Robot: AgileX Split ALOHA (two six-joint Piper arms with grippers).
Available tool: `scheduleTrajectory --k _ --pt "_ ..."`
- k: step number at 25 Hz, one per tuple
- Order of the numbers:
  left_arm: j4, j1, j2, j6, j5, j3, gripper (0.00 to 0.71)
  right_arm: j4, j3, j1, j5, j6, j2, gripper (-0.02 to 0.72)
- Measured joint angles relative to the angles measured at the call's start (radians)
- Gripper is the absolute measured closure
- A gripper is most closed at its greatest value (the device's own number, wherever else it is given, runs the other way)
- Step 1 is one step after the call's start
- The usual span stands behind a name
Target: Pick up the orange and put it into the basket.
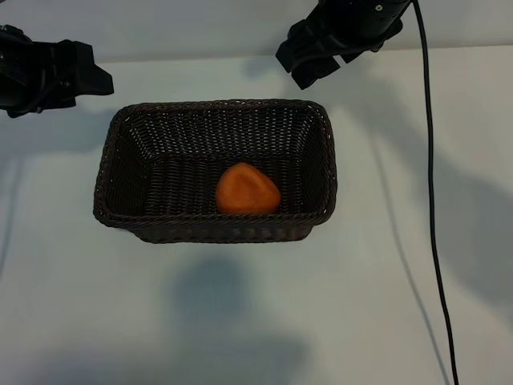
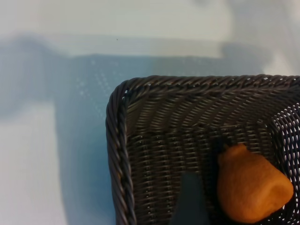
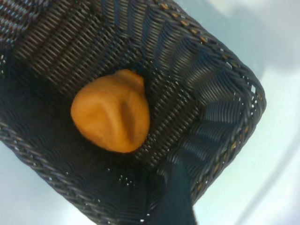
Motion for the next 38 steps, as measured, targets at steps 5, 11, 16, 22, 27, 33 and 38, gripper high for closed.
scheduleTrajectory --k 5,11,16,22,27,33,38 --pt "0.000 0.000 0.000 0.000 0.000 0.000 0.121 0.000 0.000 0.000 0.006 0.000 0.000 0.104" --pt "0.000 0.000 0.000 -0.001 0.000 0.000 0.121 0.000 0.000 0.000 0.009 0.000 0.000 0.104" --pt "0.000 0.000 0.000 -0.001 0.000 0.000 0.121 0.000 0.000 0.000 0.009 0.000 0.000 0.104" --pt "0.000 0.000 0.000 -0.001 0.000 0.000 0.121 0.000 0.000 0.000 0.009 0.000 0.000 0.105" --pt "0.000 0.000 0.000 -0.001 0.000 0.000 0.121 0.008 0.000 0.000 0.008 0.000 0.011 0.105" --pt "0.000 -0.010 0.000 -0.001 0.000 0.000 0.121 0.027 0.020 0.000 -0.005 0.000 0.029 0.105" --pt "-0.001 -0.046 0.010 -0.001 -0.001 0.000 0.121 0.050 0.020 0.000 -0.003 -0.004 0.051 0.105"
